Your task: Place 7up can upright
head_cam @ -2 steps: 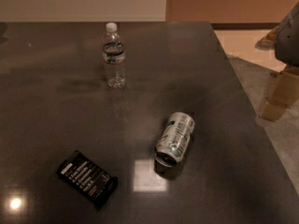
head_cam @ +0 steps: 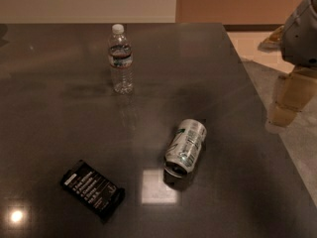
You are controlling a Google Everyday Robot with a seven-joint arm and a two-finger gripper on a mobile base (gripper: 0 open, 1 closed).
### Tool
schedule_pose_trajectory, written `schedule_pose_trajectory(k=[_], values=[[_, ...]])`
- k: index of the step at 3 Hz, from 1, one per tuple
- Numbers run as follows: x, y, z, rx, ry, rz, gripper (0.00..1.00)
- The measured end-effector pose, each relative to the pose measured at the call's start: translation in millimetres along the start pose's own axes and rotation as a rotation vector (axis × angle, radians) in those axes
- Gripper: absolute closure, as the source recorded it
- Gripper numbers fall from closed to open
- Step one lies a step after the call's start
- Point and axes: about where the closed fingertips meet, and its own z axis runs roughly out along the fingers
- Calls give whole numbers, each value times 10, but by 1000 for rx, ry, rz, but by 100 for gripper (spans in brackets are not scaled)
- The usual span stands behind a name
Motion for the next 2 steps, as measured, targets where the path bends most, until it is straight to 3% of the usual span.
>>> schedule_pose_trajectory(k=[2], values=[[-615,190,267,-134,-77,-327,0]])
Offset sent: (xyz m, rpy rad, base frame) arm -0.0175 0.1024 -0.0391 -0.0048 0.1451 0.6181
